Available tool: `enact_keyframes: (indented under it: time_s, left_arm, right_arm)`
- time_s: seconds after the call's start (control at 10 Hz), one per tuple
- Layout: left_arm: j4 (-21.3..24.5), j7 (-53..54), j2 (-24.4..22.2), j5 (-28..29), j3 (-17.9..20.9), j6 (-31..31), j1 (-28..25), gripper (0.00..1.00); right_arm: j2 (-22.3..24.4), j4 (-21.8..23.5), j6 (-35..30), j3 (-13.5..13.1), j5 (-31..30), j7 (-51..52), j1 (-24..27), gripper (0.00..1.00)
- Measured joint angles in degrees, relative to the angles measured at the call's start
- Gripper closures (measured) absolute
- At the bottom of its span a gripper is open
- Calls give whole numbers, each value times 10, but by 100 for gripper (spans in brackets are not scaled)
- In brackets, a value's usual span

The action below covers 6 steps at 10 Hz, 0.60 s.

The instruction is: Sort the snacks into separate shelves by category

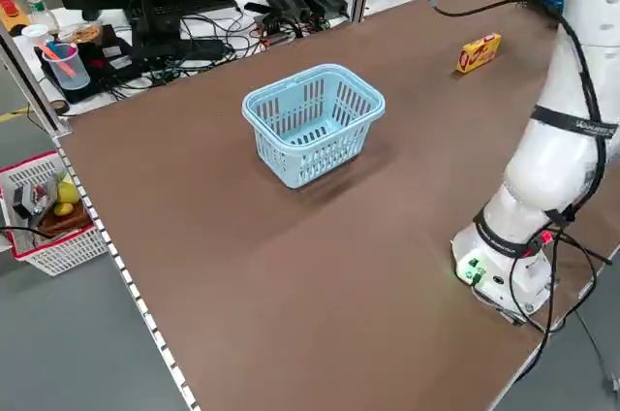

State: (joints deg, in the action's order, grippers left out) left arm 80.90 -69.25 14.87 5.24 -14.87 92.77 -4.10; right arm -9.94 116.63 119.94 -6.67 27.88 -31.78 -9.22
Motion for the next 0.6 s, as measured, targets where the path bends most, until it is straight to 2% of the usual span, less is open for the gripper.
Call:
enact_keyframes:
  time_s: [0.2, 0.6]
  left_arm:
    - [8, 183, -29, -23, 17, -36, -32, 0]
    - [9, 537, -90, -38, 102, -76, 3, 0]
  right_arm:
    - [0, 5, -10, -5, 64, -15, 6, 0]
    - [-1, 21, -23, -7, 120, 12, 20, 0]
